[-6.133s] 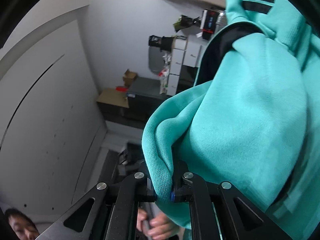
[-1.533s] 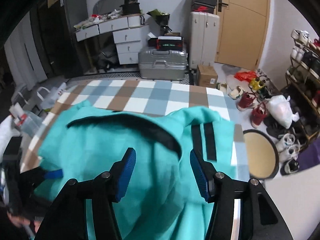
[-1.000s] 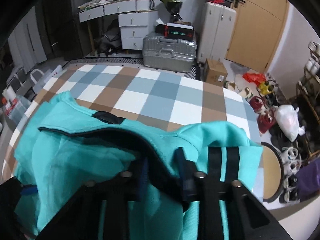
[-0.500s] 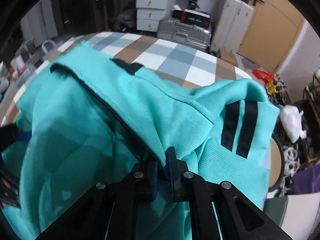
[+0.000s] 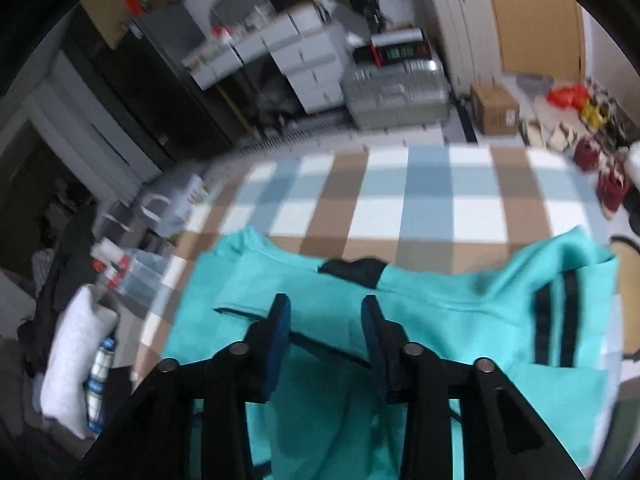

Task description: Fold large clothes

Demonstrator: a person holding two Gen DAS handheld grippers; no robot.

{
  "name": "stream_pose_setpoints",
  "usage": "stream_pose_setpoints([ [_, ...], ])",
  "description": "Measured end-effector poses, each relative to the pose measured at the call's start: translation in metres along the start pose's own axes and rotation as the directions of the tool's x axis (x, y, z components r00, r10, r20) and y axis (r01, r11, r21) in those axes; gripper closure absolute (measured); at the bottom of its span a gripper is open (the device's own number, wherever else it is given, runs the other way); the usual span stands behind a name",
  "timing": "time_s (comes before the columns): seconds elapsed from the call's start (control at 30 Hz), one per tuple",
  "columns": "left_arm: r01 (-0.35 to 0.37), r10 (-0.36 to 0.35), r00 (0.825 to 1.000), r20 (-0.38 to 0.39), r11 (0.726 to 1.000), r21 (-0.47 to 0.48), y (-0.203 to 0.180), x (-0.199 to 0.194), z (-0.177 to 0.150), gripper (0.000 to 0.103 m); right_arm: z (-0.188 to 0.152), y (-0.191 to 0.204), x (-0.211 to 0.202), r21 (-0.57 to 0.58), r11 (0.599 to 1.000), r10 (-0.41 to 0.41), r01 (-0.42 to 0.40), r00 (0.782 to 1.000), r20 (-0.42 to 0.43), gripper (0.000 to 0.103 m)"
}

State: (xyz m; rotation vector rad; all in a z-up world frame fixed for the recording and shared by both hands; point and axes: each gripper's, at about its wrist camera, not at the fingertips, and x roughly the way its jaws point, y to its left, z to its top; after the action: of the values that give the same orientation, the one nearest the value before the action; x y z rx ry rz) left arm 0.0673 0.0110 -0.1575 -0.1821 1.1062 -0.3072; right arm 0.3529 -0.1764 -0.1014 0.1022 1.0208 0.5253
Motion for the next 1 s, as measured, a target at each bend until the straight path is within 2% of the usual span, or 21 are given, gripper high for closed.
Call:
stream_pose_setpoints([
  [0.03,0.007,-0.007,1.0,-0.004,1.0,-0.009,0.002,-0.001,0.0,0.022,-0.005,0.002,0.022,-0.008,0.999,-0.046,0.046,0.996,-0.071,0.095],
  [0.1,0.03,-0.03,0.999,-0.016,0.999,-0.03,0.008,-0.003,-0.001,0.022,-0.026,0.002,0.055,-0.037,0.995,-0.102,0.096,0.974,-0.203,0.098],
  [0.13,0.04,-0.041,0.999,-0.02,0.999,-0.036,0.01,-0.004,-0.001,0.022,-0.038,0.001,0.063,-0.065,0.993,-0.114,0.102,0.968,-0.223,0.103],
  [0.2,0.046,-0.047,0.999,-0.023,0.998,-0.037,0.011,-0.005,-0.001,0.022,-0.044,0.003,0.06,-0.107,0.99,-0.115,0.097,0.977,-0.18,0.103],
  [0.33,0.037,-0.038,0.999,-0.01,0.999,-0.033,0.009,-0.012,-0.003,0.022,-0.032,-0.001,0.042,-0.059,0.996,-0.078,0.067,0.976,-0.204,0.101],
  [0.4,0.035,-0.035,0.999,0.005,0.999,-0.025,0.007,-0.018,-0.004,0.022,-0.022,0.01,0.024,-0.086,0.992,-0.102,0.091,0.985,-0.14,0.096],
  [0.47,0.031,-0.03,0.999,0.031,0.999,-0.013,0.012,-0.029,-0.007,0.022,-0.005,0.023,0.006,-0.101,0.993,-0.063,0.056,0.996,-0.069,0.094],
  [0.5,0.03,-0.029,0.999,0.041,0.999,-0.011,0.018,-0.035,-0.012,0.022,0.002,0.031,0.002,-0.104,0.994,-0.049,0.044,0.998,-0.046,0.088],
  [0.53,0.027,-0.027,0.998,0.056,1.0,-0.012,0.021,-0.04,-0.013,0.022,0.01,0.043,0.002,-0.11,0.993,-0.045,0.041,0.998,-0.031,0.073],
  [0.6,0.024,-0.023,0.997,0.07,0.999,-0.022,0.03,-0.045,-0.013,0.022,0.019,0.063,0.019,-0.129,0.991,-0.031,0.024,0.998,-0.051,0.066],
  [0.7,-0.005,0.01,0.996,0.089,0.999,-0.051,0.045,-0.048,-0.01,0.022,0.012,0.086,0.064,-0.142,0.99,-0.027,0.008,0.991,-0.129,0.07],
  [0.73,-0.027,0.032,0.995,0.097,0.998,-0.056,0.05,-0.05,-0.009,0.022,0.002,0.087,0.08,-0.147,0.989,-0.046,0.021,0.985,-0.168,0.071],
  [0.77,-0.043,0.048,0.993,0.105,0.997,-0.057,0.052,-0.051,-0.008,0.022,-0.012,0.089,0.105,-0.182,0.981,-0.107,0.063,0.965,-0.239,0.071],
  [0.8,-0.048,0.054,0.993,0.108,0.997,-0.059,0.055,-0.05,-0.007,0.022,-0.022,0.093,0.114,-0.226,0.97,-0.141,0.087,0.961,-0.237,0.071],
  [0.83,-0.052,0.06,0.992,0.11,0.996,-0.07,0.062,-0.052,-0.007,0.022,-0.028,0.102,0.111,-0.294,0.949,-0.174,0.116,0.968,-0.179,0.071],
  [0.87,-0.053,0.062,0.992,0.111,0.995,-0.081,0.066,-0.052,-0.006,0.022,-0.029,0.104,0.108,-0.307,0.945,-0.179,0.115,0.966,-0.189,0.071],
  [0.93,-0.053,0.064,0.992,0.112,0.994,-0.099,0.07,-0.051,-0.004,0.022,-0.026,0.098,0.093,-0.292,0.955,-0.126,0.057,0.966,-0.224,0.071],
  [1.0,-0.045,0.06,0.991,0.121,0.992,-0.118,0.076,-0.058,-0.001,0.022,-0.023,0.085,0.067,-0.283,0.958,-0.1,0.043,0.977,-0.189,0.07],
])
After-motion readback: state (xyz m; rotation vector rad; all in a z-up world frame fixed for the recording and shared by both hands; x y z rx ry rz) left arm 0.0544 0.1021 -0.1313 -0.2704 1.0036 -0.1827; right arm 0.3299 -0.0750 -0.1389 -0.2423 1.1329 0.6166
